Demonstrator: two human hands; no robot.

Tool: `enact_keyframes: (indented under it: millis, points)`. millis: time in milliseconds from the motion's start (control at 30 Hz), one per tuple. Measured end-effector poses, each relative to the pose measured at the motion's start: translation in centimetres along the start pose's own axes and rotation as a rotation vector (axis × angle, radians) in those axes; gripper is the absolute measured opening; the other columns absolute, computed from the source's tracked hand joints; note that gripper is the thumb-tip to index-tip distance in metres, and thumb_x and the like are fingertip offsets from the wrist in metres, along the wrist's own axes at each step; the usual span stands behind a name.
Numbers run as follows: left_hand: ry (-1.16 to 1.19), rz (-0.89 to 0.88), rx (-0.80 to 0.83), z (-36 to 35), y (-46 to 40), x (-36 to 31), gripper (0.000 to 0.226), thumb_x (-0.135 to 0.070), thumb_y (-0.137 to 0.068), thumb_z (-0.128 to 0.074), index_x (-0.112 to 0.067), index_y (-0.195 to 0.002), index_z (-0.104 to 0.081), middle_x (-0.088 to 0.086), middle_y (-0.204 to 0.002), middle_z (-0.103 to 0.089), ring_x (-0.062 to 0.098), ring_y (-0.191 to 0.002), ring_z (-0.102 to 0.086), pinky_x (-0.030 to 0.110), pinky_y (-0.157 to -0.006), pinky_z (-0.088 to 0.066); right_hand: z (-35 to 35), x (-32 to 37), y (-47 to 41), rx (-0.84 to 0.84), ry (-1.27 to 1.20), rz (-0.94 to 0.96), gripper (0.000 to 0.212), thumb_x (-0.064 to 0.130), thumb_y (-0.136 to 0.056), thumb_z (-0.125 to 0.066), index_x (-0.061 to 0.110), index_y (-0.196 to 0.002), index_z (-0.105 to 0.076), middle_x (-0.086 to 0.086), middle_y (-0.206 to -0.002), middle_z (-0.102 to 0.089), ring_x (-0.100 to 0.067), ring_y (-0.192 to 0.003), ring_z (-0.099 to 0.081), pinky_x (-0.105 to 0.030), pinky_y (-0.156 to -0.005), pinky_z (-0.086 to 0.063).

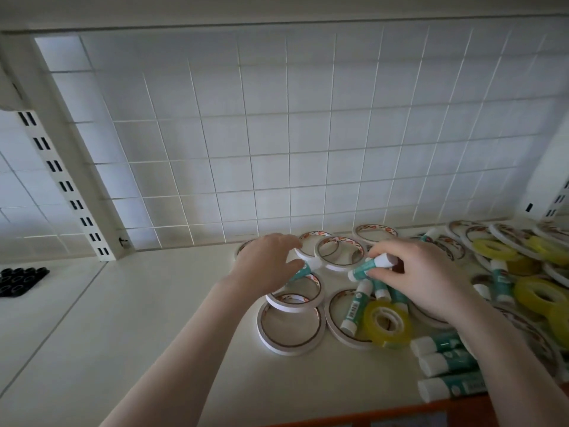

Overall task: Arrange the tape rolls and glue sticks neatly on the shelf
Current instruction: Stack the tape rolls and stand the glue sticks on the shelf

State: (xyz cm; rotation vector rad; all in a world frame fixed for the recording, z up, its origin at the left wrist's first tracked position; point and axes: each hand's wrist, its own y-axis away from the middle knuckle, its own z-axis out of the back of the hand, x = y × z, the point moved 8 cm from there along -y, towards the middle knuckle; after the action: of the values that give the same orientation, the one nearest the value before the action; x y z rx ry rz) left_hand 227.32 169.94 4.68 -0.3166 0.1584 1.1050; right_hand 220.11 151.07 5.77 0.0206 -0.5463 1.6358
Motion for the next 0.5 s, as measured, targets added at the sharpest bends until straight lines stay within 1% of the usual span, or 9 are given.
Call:
enact_keyframes:
  millis: [100,200,233,267,333,400,433,500]
  points:
    - [-0.071,-0.028,0.029,-1.0,-1.0,-0.9,0.039,-0.036,-0.091,-0.054,-0.029,-0.129,-0.051,-0.004,-0.123,-0.057,0.020,-0.110,-0.054,0.030,-0.084,-0.042,0.7,-0.2,1.1,-0.070,0.011,-0.002,0.026,0.035,-0.082,-0.067,0.027,-0.106,-0.062,0.022,-0.075,-0.050,0.002,-0.066,-0.050,-0.012,-0.053,-0.033]
    - [-0.109,-0.050,0.055,-2.0,-1.7,-1.5,0.036,-0.038,-0.090,-0.053,-0.027,-0.125,-0.053,-0.003,-0.119,-0.060,0.022,-0.108,-0.056,0.031,-0.084,-0.045,0.9,0.0,1.9,-0.099,-0.044,-0.006,0.026,0.030,-0.085,-0.064,0.025,-0.110,-0.059,0.020,-0.087,-0.056,0.002,-0.073,-0.054,-0.014,-0.058,-0.045]
    - [-0.111,-0.055,0.066,-2.4,-1.9,-1.6,0.034,-0.038,-0.090,-0.052,-0.027,-0.122,-0.055,-0.002,-0.118,-0.061,0.022,-0.107,-0.057,0.033,-0.084,-0.046,0.8,0.0,2.1,-0.108,-0.060,-0.005,0.025,0.029,-0.085,-0.064,0.025,-0.109,-0.058,0.018,-0.088,-0.058,0.001,-0.073,-0.056,-0.015,-0.059,-0.047]
    - [-0.111,-0.057,0.077,-2.7,-2.0,-1.8,0.032,-0.037,-0.090,-0.052,-0.026,-0.120,-0.056,-0.002,-0.115,-0.061,0.023,-0.105,-0.057,0.035,-0.083,-0.047,0.8,0.0,2.2,-0.115,-0.073,-0.003,0.024,0.028,-0.085,-0.064,0.024,-0.108,-0.057,0.018,-0.085,-0.058,0.002,-0.070,-0.056,-0.015,-0.059,-0.048]
    - [-0.106,-0.066,0.081,-3.2,-2.0,-2.2,0.022,-0.033,-0.089,-0.050,-0.025,-0.108,-0.058,0.001,-0.108,-0.063,0.026,-0.099,-0.059,0.036,-0.078,-0.048,0.6,0.0,2.3,-0.131,-0.089,-0.004,0.022,0.027,-0.084,-0.066,0.024,-0.103,-0.056,0.021,-0.076,-0.052,0.004,-0.066,-0.054,-0.012,-0.060,-0.047]
    - [-0.122,-0.075,0.078,-3.4,-2.0,-2.6,0.008,-0.028,-0.089,-0.047,-0.023,-0.090,-0.053,0.005,-0.098,-0.063,0.031,-0.093,-0.059,0.035,-0.071,-0.046,0.6,0.0,2.4,-0.161,-0.111,-0.004,0.020,0.027,-0.082,-0.068,0.023,-0.098,-0.057,0.023,-0.073,-0.050,0.006,-0.064,-0.053,-0.009,-0.063,-0.046]
    - [-0.125,-0.078,0.073,-3.5,-2.0,-2.7,0.007,-0.027,-0.089,-0.047,-0.025,-0.089,-0.053,0.006,-0.096,-0.063,0.032,-0.092,-0.059,0.035,-0.069,-0.044,0.6,0.0,2.4,-0.183,-0.120,0.006,0.020,0.028,-0.080,-0.070,0.023,-0.095,-0.058,0.023,-0.073,-0.050,0.007,-0.064,-0.053,-0.008,-0.064,-0.046]
    - [-0.110,-0.082,0.057,-3.3,-2.0,-2.9,0.016,-0.028,-0.089,-0.049,-0.028,-0.100,-0.060,0.004,-0.102,-0.065,0.029,-0.095,-0.059,0.033,-0.071,-0.045,0.8,0.1,2.6,-0.226,-0.131,0.038,0.020,0.030,-0.077,-0.073,0.021,-0.090,-0.061,0.021,-0.072,-0.052,0.007,-0.062,-0.054,-0.009,-0.063,-0.048]
